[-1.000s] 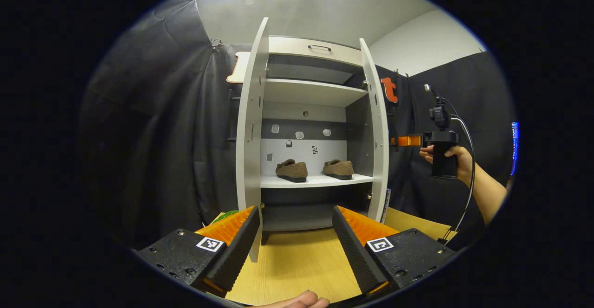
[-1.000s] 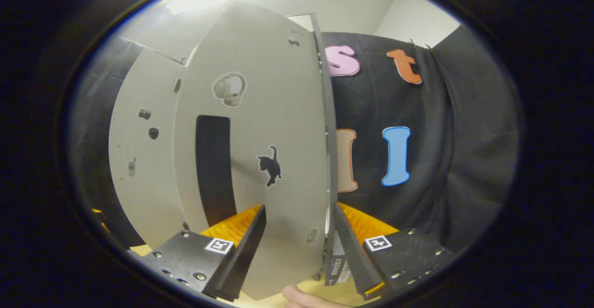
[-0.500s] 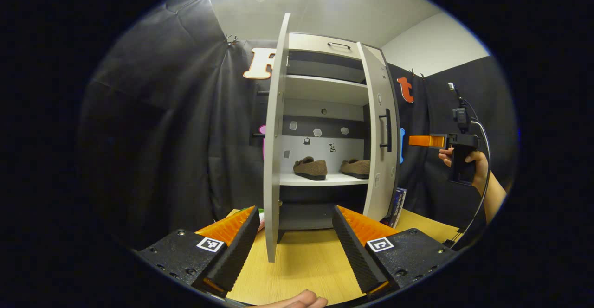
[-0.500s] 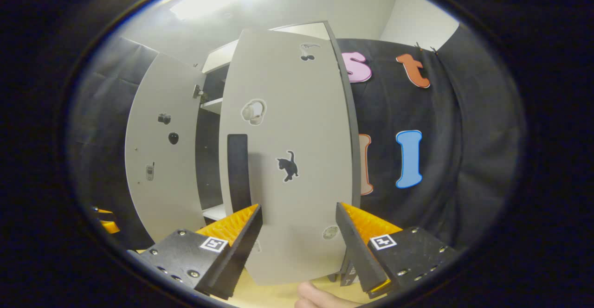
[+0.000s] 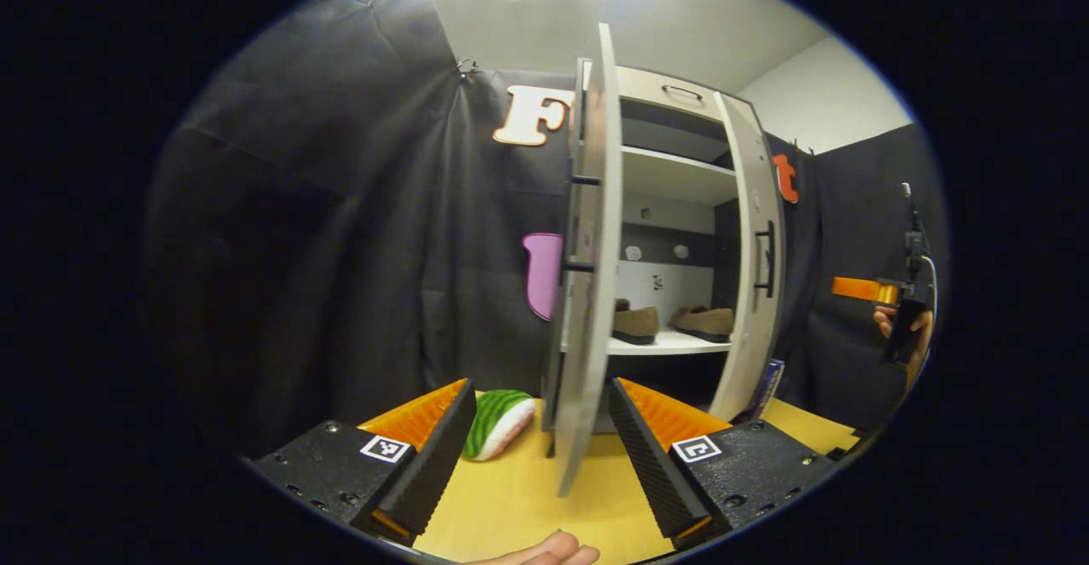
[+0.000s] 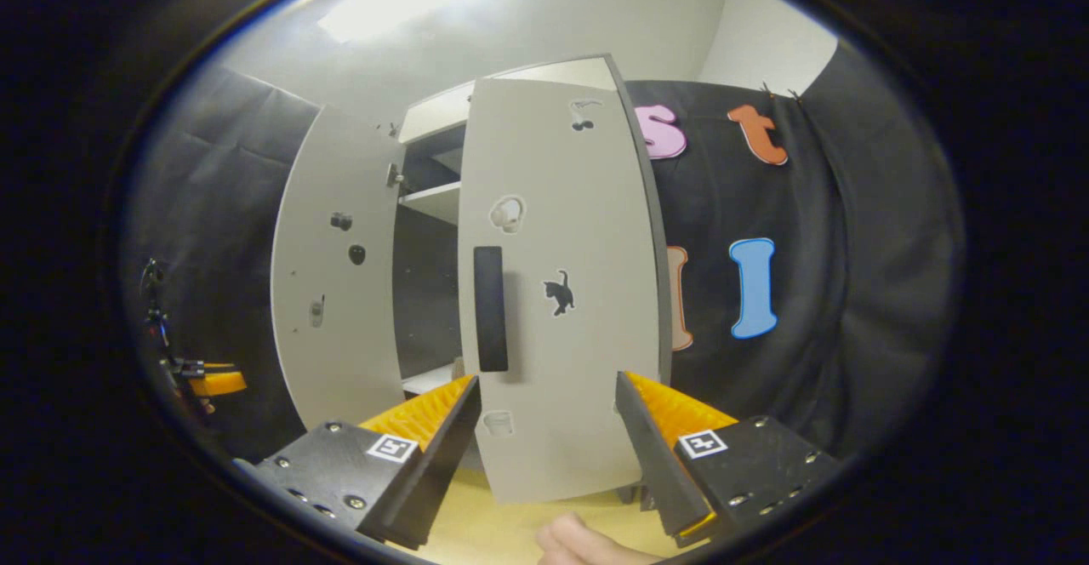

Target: Grab one shoe with the right hand and put it into the shoe cabinet, grab the other shoe with the left hand and put it into the shoe cabinet; then close the right door with the right hand and the left door with the left hand.

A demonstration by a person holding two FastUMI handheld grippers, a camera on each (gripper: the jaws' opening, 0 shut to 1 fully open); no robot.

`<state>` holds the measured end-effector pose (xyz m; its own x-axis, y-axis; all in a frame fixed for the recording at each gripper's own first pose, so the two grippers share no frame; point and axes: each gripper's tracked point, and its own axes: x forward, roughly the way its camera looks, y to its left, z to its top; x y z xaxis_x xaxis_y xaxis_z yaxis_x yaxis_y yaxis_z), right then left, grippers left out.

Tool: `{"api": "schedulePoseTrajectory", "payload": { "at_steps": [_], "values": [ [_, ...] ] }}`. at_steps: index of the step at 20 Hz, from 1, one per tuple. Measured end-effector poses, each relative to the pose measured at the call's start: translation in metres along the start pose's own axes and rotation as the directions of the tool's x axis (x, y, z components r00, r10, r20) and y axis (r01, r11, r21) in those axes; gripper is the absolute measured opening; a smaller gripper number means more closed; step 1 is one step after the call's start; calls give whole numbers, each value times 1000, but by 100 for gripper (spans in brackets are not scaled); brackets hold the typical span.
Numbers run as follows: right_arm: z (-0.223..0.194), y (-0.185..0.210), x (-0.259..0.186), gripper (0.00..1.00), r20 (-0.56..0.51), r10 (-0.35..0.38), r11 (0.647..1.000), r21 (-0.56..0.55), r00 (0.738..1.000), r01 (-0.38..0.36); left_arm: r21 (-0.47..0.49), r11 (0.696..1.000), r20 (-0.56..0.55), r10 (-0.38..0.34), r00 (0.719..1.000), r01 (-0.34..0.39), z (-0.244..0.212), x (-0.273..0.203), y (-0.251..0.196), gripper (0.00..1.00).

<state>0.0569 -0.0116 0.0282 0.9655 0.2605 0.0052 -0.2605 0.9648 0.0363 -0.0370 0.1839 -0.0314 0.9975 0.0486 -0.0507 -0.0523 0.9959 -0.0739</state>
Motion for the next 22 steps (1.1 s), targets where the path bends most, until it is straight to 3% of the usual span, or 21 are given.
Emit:
{"api": "schedulePoseTrajectory", "payload": {
  "at_steps": [4, 8, 13, 16, 19, 22],
  "values": [
    [-6, 20, -33, 93, 19, -6, 1000, -27, 1000, 7, 14, 998, -9, 67, 998, -67, 12, 22, 44, 93],
    [-7, 34, -65, 94, 36, -22, 1000, -15, 999, 22, 27, 996, 31, 85, 996, -86, 47, 38, 71, 96],
    [-29, 20, -96, 95, 18, -159, 986, -46, 987, 160, -37, 999, 62, 23, 998, -21, 77, 70, 76, 96],
    [-44, 18, -110, 97, 1, -173, 985, 10, 985, 173, -36, 999, 40, 24, 999, -23, 85, 90, 80, 93],
    [-54, 10, -119, 95, -17, -199, 979, 43, 980, 200, -20, 1000, 8, -25, 1000, 25, 82, 108, 60, 95],
    [-57, 17, -127, 95, -20, -164, 982, 95, 986, 166, -43, 999, -41, -9, 999, 7, 73, 120, 52, 93]
  ]
}}
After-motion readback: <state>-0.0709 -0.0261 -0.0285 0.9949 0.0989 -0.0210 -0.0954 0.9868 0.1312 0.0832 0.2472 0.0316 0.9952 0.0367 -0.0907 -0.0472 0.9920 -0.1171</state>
